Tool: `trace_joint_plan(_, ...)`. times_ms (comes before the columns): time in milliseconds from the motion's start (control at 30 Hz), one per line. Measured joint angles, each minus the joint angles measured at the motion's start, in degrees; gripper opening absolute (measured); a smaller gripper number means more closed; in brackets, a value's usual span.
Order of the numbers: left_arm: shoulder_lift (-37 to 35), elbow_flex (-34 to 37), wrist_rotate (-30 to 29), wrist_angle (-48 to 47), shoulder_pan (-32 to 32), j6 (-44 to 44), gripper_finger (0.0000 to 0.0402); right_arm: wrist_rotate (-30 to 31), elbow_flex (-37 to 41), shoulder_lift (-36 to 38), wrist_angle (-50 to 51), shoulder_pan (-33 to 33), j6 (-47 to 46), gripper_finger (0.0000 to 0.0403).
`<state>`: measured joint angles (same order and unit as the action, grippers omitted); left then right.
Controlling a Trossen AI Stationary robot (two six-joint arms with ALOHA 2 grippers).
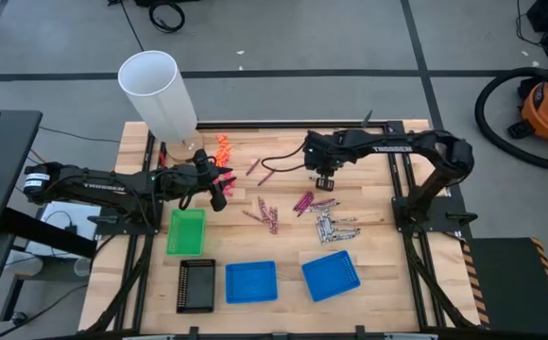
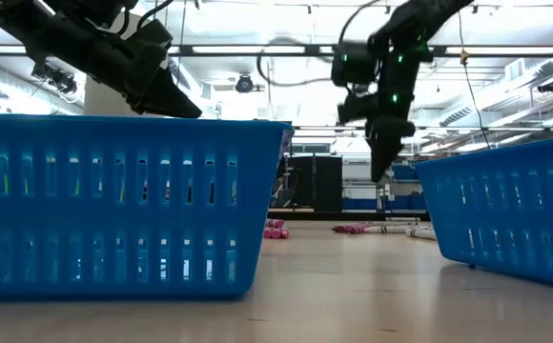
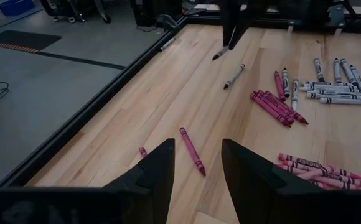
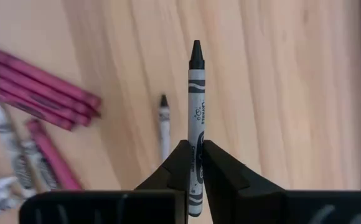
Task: Sort crayons
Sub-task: Put the black crayon into the right blue basket
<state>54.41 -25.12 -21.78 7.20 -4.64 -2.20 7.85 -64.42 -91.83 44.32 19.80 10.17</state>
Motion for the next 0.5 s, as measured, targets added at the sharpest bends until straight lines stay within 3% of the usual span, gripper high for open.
trace_joint_plan(500, 0.0, 0.0, 0.0, 2.2, 0.0, 0.0, 0.0142, -1.5, -0.1, 10.5, -0.2, -17.4, -16.7, 0.0039)
